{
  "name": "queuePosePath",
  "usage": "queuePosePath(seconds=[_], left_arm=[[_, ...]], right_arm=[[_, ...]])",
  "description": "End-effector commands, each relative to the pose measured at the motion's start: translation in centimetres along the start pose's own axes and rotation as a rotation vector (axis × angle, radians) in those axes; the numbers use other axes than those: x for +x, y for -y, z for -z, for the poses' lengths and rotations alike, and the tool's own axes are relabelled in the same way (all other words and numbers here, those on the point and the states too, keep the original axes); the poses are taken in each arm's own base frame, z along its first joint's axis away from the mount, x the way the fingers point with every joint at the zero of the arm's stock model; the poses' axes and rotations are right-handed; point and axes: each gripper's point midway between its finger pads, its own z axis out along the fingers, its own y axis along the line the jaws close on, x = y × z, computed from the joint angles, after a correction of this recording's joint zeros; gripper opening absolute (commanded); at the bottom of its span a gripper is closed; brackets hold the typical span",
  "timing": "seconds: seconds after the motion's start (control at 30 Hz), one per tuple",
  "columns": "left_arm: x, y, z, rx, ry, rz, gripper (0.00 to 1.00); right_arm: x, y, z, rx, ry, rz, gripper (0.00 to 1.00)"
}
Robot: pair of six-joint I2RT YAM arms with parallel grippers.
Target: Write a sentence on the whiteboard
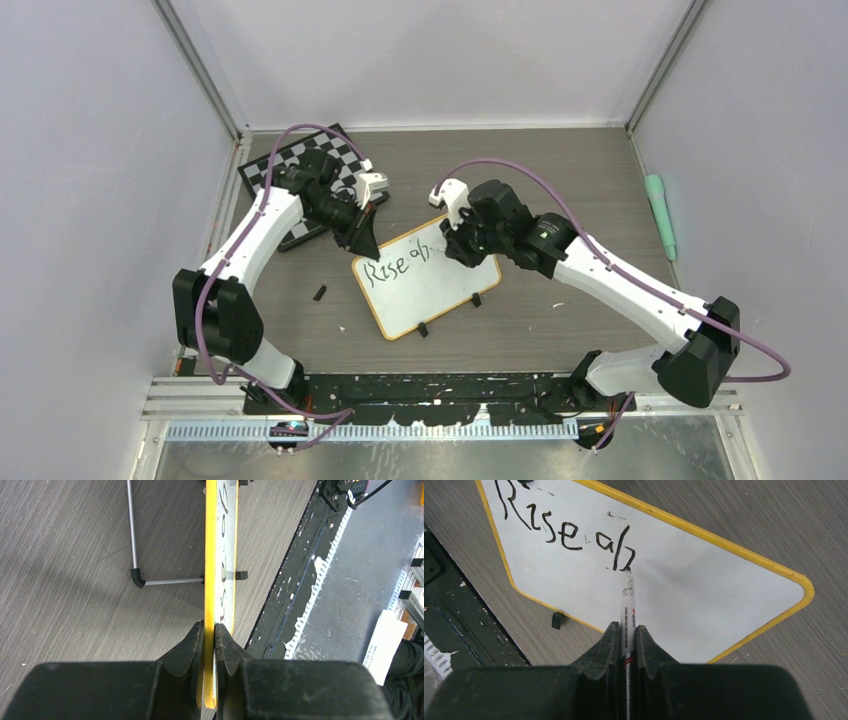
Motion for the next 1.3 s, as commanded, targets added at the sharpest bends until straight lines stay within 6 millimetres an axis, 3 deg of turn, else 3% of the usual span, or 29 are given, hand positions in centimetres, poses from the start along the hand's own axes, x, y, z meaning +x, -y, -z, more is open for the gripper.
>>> queuePosePath(seconds=[0.0, 0.33, 0.83, 1.27], left_arm=[[-0.6, 0.5, 0.5, -0.007, 0.020, -0.050, 0.01], [-0.6, 0.3, 0.3, -0.002, 0.019, -0.047, 0.01], [-0.7, 0.3, 0.5, -0.013, 0.020, -0.059, 0.01], [-0.7, 0.2, 0.5, -0.015, 0.015, -0.060, 0.01]], right_arm=[[-0.7, 0.4, -0.6, 0.021, 0.016, 0.002, 0.00], [-1.0, 1.5, -1.1, 0.087, 0.032, -0.001, 0.00], [-1.2, 1.2, -2.3, 0.071, 0.029, 0.002, 0.00], [1.2, 0.8, -2.3, 0.060, -0.038, 0.021, 0.00]])
